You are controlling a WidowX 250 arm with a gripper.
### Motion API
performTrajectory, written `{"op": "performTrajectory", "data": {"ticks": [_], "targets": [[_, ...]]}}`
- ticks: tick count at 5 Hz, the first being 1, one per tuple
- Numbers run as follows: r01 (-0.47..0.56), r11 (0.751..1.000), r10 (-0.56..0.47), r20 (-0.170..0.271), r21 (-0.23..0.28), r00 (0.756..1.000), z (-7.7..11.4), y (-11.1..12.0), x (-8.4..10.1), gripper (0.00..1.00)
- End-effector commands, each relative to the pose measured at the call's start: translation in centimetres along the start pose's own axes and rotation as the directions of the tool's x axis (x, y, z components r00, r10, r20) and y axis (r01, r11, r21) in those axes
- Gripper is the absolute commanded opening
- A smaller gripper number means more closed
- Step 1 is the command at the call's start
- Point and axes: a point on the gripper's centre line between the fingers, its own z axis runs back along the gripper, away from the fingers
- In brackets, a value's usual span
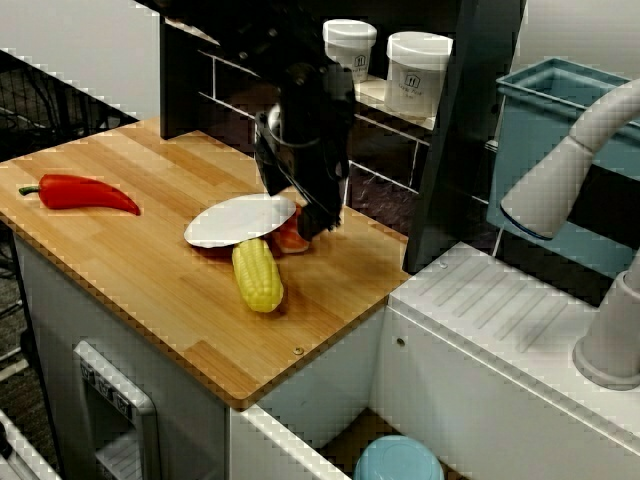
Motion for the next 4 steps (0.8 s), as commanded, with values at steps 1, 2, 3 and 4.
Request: {"op": "performTrajectory", "data": {"ticks": [1, 2, 3, 4], "targets": [[-0.011, 0.998, 0.009, 0.037, 0.056, 0.999, -0.9, -2.5, 0.2, 1.00], [-0.013, 0.997, 0.011, 0.038, 0.071, 0.999, -1.1, -2.6, 0.1, 1.00], [-0.024, 0.997, 0.020, 0.049, 0.070, 0.999, -0.5, -1.9, 0.5, 1.00], [-0.038, 0.997, 0.034, 0.061, 0.061, 0.998, 0.2, -1.2, 0.8, 1.00]]}}
